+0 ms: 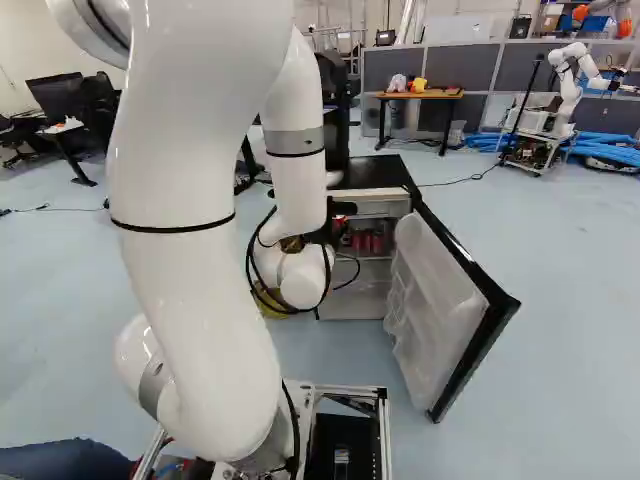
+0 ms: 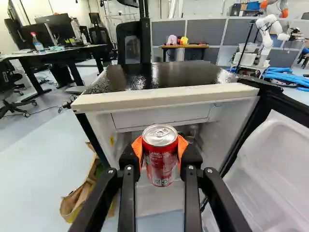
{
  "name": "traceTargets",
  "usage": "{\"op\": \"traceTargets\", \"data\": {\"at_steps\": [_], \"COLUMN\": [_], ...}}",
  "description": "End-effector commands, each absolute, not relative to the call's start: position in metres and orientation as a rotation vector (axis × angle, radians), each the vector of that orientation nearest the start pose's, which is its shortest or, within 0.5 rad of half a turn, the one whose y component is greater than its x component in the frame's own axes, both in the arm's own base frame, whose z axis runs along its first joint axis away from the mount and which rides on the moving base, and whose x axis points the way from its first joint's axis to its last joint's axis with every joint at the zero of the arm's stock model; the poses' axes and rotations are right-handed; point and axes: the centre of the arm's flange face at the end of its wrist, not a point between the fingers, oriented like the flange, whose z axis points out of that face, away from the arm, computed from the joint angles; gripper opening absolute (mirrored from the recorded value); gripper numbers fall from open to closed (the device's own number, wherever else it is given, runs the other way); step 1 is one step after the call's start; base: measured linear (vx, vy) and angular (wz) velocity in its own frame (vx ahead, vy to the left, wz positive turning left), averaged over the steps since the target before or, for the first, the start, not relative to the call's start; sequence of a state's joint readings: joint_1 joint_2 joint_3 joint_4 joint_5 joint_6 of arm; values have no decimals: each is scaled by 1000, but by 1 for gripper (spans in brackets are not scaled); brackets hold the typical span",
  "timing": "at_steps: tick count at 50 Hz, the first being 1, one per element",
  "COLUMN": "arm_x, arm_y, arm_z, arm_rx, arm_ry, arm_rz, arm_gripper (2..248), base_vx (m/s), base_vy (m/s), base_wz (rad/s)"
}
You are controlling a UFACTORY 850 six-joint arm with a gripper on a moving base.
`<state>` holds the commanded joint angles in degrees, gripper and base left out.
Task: Grab a drink from the fridge
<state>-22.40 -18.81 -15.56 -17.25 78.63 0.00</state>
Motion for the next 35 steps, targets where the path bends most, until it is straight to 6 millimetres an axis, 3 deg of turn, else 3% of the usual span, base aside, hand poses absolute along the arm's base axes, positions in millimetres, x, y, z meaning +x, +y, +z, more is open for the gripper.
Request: {"op": "traceTargets", "data": {"at_steps": [35], "arm_x": [331], "arm_y": [-111], "arm_z": [304], "arm_rx": [-2504], "arm_ry": [124], "arm_rz": [-2020], "arm_gripper": [92], "base_vx": [0], "base_vy": [0], "base_wz": [0]}}
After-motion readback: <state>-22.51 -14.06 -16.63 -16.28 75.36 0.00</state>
